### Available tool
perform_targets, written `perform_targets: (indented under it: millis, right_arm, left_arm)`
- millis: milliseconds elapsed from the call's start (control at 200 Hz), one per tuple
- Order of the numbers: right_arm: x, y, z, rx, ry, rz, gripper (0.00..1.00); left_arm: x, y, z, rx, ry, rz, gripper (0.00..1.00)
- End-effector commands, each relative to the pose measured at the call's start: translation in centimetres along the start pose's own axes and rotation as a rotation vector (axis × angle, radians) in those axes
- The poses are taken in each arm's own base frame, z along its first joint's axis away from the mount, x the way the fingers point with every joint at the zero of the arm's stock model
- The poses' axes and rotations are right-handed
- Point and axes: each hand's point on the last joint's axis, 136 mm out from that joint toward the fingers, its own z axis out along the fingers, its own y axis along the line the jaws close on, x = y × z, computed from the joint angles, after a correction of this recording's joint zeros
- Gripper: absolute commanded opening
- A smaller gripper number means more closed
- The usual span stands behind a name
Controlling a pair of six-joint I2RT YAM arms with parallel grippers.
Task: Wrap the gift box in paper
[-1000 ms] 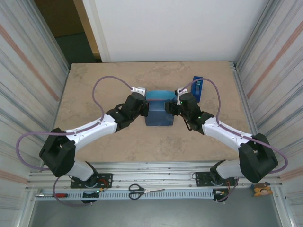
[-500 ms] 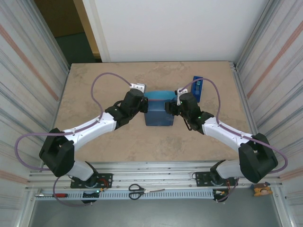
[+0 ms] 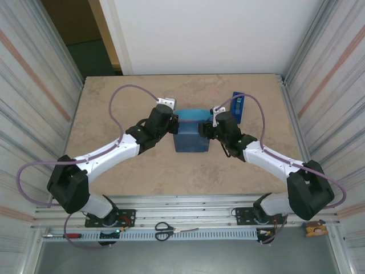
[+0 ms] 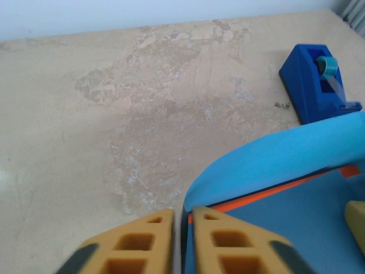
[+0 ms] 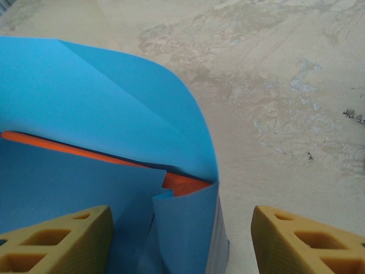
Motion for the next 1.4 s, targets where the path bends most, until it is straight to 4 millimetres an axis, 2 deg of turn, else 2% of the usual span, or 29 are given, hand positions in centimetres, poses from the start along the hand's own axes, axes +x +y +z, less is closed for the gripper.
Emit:
perform_targets:
  millis: [0,60,120,155,210,316,416,506,551,601,691,782,867,1022,1298,1393]
  right_arm:
    - [2.3,-0.9,0.4,0.048,0.091,-0.047,0.64]
    - [2.2,-0.9,0.4,0.047,0.091,-0.048,0.64]
    - [2.2,-0.9,0.4,0.046,0.090,-0.048,0.64]
    - [2.1,-0.9,0.3,0.046,0.089,-0.047,0.64]
    - [2.2,-0.9,0.4,0.047,0.091,-0.049,0.64]
    - [2.1,-0.9,0.3,0.045,0.088,-0.048,0.64]
    - [2.2,-0.8,0.3,0.045,0.092,-0.049,0.64]
    - [2.2,-0.8,0.4,0.043,0.094,-0.049,0.64]
    - [2.1,-0.7,0.3,0.042,0.092,-0.049,0.64]
    - [2.1,-0.8,0.3,0.041,0.092,-0.048,0.64]
    - [2.0,-0.7,0.4,0.041,0.092,-0.050,0.64]
    - [1.9,-0.6,0.4,0.038,0.093,-0.052,0.65]
    - [1.8,-0.5,0.4,0.033,0.095,-0.053,0.65]
    - [1.5,-0.4,0.3,0.030,0.092,-0.054,0.65]
    - [1.6,-0.4,0.1,0.029,0.094,-0.055,0.65]
    - [1.3,-0.3,0.0,0.020,0.086,-0.051,0.65]
  left_arm:
    - [-2.6,0.3,-1.4,-0.006,-0.061,-0.017,0.08]
    - [-2.7,0.2,-1.5,-0.001,-0.064,-0.018,0.01]
    - [-2.8,0.3,-1.6,-0.002,-0.064,-0.022,0.01]
    - [-2.8,0.3,-1.7,-0.004,-0.064,-0.026,0.04]
    - [-3.0,0.4,-1.8,-0.003,-0.068,-0.027,0.16]
    - [-3.4,0.5,-2.1,-0.006,-0.074,-0.028,0.21]
    - [-3.6,0.4,-2.1,0.005,-0.073,-0.028,0.09]
    - [-3.6,0.3,-2.2,0.011,-0.072,-0.028,0.09]
    - [-3.6,0.2,-2.4,0.017,-0.071,-0.029,0.15]
    - [-3.7,0.2,-2.6,0.026,-0.072,-0.035,0.32]
    - [-3.5,-0.1,-3.1,0.053,-0.065,-0.036,0.51]
    - [-2.4,-0.3,-3.2,0.085,-0.028,-0.039,0.70]
    - [-0.7,-0.1,-2.6,0.107,0.043,-0.077,0.81]
    - [1.8,0.0,-1.1,0.133,0.141,-0.127,0.87]
    - [2.7,-0.2,0.9,0.115,0.186,-0.156,0.88]
    - [3.4,0.4,1.5,0.074,0.208,-0.155,0.88]
